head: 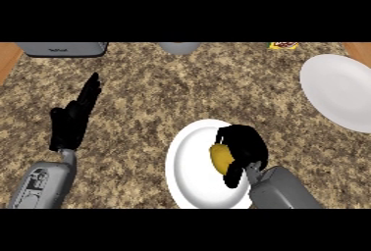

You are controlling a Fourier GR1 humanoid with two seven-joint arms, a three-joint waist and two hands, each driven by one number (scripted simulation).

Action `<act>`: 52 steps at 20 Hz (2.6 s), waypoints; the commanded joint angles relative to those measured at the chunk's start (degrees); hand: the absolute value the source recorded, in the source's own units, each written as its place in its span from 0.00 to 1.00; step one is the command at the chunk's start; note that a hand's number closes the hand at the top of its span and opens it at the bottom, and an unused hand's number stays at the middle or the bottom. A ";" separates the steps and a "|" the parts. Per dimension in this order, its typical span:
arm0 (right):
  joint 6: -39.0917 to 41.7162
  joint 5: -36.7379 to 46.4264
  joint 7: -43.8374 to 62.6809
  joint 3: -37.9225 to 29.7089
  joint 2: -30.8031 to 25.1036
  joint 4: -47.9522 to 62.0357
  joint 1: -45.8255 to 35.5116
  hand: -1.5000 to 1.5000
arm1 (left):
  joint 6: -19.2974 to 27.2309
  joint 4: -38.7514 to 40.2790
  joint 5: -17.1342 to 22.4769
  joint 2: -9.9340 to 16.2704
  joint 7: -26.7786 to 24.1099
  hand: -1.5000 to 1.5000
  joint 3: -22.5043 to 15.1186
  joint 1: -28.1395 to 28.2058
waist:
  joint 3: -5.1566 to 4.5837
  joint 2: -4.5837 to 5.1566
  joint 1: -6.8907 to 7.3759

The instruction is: Pick the lemon from the plate and place it in the plate

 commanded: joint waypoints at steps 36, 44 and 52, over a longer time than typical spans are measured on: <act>-10.81 -17.38 -73.77 -50.57 -43.18 54.50 -12.88 1.00 | -1.86 -0.34 -1.00 -2.03 -0.73 0.50 0.95 0.44 | 0.13 0.60 1.76; -19.83 -7.39 -67.92 -42.97 -36.84 60.65 -22.18 1.00 | -2.24 0.65 -2.01 -1.87 -0.36 0.50 1.18 -1.13 | 0.13 0.87 2.30; -22.72 -4.57 -60.72 -41.97 -28.53 71.51 -27.20 0.00 | -3.05 -0.74 -2.18 -2.71 0.28 0.50 0.02 -1.17 | 0.25 1.30 3.35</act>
